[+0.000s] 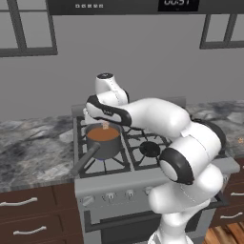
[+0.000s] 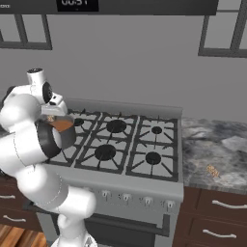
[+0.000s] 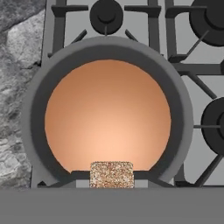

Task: Pick up the sugar cube(s) and place them in the saucepan with hot chocolate.

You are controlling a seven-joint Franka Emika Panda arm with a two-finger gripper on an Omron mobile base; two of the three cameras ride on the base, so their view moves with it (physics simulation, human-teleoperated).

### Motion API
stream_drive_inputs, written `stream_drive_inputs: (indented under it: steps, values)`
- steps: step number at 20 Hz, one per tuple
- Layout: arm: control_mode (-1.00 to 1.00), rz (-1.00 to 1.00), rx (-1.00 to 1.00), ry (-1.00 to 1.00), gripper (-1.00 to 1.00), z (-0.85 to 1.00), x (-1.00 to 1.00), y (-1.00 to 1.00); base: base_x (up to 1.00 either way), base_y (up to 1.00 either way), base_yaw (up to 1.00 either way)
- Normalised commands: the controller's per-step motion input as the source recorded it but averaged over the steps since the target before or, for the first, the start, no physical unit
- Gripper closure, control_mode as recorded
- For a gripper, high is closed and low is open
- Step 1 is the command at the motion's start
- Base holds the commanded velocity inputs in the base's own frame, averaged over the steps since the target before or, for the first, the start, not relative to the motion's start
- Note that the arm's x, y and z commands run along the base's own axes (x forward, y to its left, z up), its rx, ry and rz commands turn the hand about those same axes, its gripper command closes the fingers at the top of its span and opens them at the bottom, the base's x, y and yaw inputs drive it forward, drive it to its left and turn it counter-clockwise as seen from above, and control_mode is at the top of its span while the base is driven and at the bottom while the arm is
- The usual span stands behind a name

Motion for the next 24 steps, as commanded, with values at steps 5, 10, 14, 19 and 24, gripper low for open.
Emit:
stream_drive_inputs:
  steps: [5,10,14,19,24]
  values:
    - [-1.00,0.00,0.00,0.01,1.00,-0.02,0.27,-0.01,0.00,0.00,0.00]
    - [-1.00,0.01,0.00,0.00,1.00,-0.05,0.22,0.00,0.00,0.00,0.00]
    - [-1.00,0.01,0.00,0.00,1.00,0.00,0.08,0.00,0.00,0.00,0.00]
    - [-1.00,0.04,0.00,0.00,1.00,-0.04,0.00,0.02,0.00,0.00,0.00]
    - [-1.00,0.04,0.01,0.00,1.00,-0.34,0.00,0.00,0.00,0.00,0.00]
